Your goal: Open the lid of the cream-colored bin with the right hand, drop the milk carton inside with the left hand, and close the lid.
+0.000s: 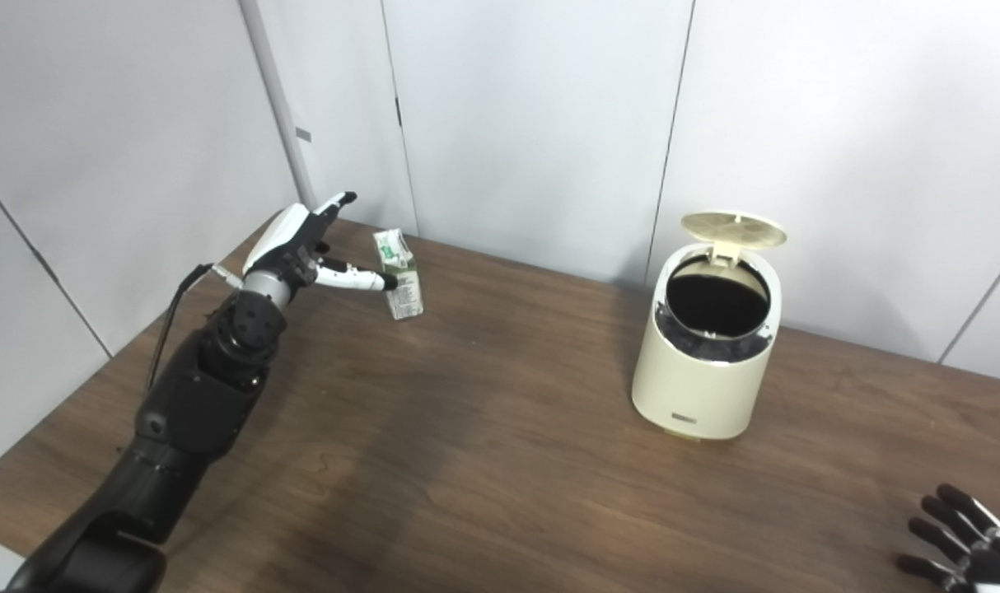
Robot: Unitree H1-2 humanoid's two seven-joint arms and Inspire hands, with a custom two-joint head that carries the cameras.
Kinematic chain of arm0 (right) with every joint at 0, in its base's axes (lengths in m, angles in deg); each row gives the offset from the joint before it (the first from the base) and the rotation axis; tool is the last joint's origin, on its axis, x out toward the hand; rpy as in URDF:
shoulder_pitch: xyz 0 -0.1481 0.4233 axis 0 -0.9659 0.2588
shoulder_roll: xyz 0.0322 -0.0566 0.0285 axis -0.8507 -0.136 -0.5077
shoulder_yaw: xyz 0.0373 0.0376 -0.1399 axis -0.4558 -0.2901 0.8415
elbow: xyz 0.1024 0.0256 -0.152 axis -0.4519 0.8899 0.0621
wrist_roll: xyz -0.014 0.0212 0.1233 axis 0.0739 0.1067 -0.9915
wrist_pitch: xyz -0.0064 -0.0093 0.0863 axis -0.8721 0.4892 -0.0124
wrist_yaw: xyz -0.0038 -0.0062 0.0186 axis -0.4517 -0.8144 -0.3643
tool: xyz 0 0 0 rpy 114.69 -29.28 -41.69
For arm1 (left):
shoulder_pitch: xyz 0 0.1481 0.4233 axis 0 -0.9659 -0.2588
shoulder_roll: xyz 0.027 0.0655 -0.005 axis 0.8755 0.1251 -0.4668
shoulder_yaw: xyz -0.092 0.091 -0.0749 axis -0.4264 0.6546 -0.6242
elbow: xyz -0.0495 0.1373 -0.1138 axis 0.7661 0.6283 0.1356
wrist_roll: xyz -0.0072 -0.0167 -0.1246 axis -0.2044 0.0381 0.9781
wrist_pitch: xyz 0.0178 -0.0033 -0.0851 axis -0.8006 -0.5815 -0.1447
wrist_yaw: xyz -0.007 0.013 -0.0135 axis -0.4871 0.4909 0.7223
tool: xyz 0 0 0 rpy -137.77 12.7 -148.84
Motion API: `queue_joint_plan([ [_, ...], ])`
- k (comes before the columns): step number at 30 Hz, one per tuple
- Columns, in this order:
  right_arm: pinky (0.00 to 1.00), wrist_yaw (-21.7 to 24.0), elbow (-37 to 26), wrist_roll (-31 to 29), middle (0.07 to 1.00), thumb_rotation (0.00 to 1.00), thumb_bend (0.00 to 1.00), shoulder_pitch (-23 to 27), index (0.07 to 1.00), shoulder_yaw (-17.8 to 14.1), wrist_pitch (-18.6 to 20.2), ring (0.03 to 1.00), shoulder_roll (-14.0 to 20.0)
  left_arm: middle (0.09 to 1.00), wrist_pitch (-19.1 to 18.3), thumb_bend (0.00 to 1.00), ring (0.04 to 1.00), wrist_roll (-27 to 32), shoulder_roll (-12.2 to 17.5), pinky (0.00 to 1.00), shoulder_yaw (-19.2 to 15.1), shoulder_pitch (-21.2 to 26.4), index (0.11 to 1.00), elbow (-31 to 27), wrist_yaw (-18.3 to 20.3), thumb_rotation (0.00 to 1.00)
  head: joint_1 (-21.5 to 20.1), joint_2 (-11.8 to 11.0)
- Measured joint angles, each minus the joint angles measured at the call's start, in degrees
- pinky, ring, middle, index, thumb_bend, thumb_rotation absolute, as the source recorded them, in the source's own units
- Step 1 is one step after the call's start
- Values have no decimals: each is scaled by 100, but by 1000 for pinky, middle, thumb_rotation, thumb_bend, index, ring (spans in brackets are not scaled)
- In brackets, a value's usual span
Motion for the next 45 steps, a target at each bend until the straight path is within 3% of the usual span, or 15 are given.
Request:
queue_joint_plan([
  [9, 599, 0, 45, 3, 801, 831, 912, -4, 804, 22, -82, 774, -1, 992, -258, 1000, 980, -89, 35, 832, 393, 301, 1000, 205, 142, 245, 0, 0],
  [13, 600, -1, 71, 6, 804, 843, 914, -4, 809, 24, -115, 778, 0, 956, -302, 1000, 943, -252, 136, 794, 601, 462, 980, 394, 295, 266, -44, -9],
  [19, 608, -5, 102, 86, 813, 860, 922, -4, 822, 76, -218, 788, 0, 932, -338, 1000, 914, -677, 108, 760, 608, 670, 955, 615, 595, 279, -61, -26],
  [31, 606, -15, 107, 227, 813, 891, 898, -10, 813, 113, -306, 785, -1, 896, -339, 953, 915, -1031, 83, 822, 602, 756, 856, 894, 1044, 194, -97, -26],
  [36, 618, -10, 106, 234, 819, 892, 890, -20, 814, 123, -321, 794, -2, 814, -339, 931, 759, -992, 64, 642, 592, 788, 830, 914, 1052, 139, -123, -18],
  [45, 628, -11, 104, 225, 821, 886, 869, -20, 816, 125, -321, 799, -9, 695, -338, 851, 642, -789, 57, 570, 612, 856, 740, 1070, 1055, 39, -176, -26],
])
